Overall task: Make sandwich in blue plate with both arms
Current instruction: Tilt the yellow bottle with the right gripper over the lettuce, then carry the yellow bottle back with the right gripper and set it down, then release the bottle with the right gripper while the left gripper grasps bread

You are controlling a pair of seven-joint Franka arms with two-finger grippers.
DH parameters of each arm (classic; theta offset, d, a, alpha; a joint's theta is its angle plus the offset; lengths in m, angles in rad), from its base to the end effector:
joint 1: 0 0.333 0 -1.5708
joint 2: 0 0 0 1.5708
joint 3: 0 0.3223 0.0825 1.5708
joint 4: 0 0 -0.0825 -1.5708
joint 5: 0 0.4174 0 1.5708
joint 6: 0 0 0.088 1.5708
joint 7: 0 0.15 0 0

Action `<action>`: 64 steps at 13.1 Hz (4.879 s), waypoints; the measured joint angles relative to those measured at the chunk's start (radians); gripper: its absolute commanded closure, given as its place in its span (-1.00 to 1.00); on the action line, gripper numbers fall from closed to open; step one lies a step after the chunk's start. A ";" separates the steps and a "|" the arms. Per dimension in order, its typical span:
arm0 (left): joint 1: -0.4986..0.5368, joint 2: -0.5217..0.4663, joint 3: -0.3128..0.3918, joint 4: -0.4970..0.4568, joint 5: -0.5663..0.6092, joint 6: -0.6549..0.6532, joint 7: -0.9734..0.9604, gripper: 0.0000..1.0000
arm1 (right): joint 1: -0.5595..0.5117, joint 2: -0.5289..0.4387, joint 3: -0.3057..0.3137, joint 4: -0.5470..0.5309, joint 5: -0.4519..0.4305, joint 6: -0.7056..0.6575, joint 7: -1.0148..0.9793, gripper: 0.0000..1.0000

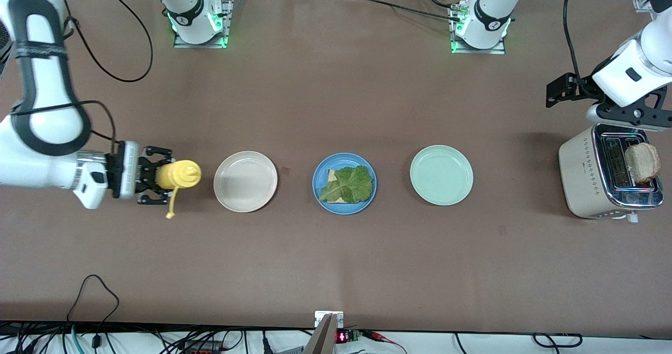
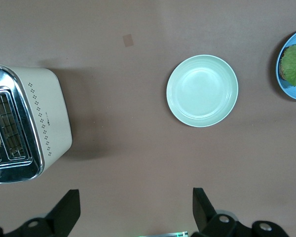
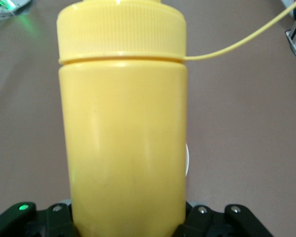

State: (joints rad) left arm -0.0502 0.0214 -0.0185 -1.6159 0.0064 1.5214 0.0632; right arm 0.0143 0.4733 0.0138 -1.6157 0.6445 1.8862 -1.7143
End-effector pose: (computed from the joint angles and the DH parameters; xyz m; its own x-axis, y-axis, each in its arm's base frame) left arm 0.5801 -0.0388 0.5489 0.9846 -0.1308 -0.1158 -0.1315 -0.9913 0.0013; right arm 0.6892 0.0878 0.3031 0.1371 0.8183 0.5582 0.9830 -0.0429 -0.1786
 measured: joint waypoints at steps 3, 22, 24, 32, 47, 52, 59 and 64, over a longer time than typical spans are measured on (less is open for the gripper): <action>0.000 0.000 0.000 0.000 0.000 -0.007 0.000 -1.00 | 0.139 -0.012 0.001 -0.001 -0.132 0.095 0.212 1.00; 0.000 0.000 0.000 0.000 0.000 -0.008 0.000 -1.00 | 0.516 0.126 -0.020 -0.020 -0.720 0.375 0.925 1.00; 0.000 0.000 0.000 0.000 0.000 -0.008 0.000 -1.00 | 0.459 0.109 -0.011 -0.018 -0.720 0.369 0.898 1.00; 0.000 0.000 0.000 0.000 0.000 -0.008 0.000 -1.00 | 0.118 -0.083 0.065 -0.022 -0.504 0.096 0.441 1.00; 0.000 0.015 -0.001 0.000 0.000 -0.006 0.000 -1.00 | -0.651 0.112 0.140 -0.117 0.061 -0.280 -0.647 1.00; -0.003 0.022 -0.002 0.000 0.000 -0.006 0.000 -1.00 | -0.725 0.286 0.186 -0.113 0.106 -0.288 -0.765 1.00; 0.048 0.169 0.012 0.072 0.001 0.010 0.004 -1.00 | -0.795 0.431 0.256 -0.089 0.122 -0.296 -0.788 0.96; 0.186 0.251 0.020 0.132 0.215 0.075 0.102 -0.99 | -0.801 0.456 0.264 -0.075 0.127 -0.298 -0.788 -1.00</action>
State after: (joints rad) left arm 0.1363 0.2726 0.0016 -1.4835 0.2211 1.5967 0.1647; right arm -0.7864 0.9294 0.2781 -1.6903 0.7715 1.5882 -2.5020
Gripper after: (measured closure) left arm 0.000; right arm 0.467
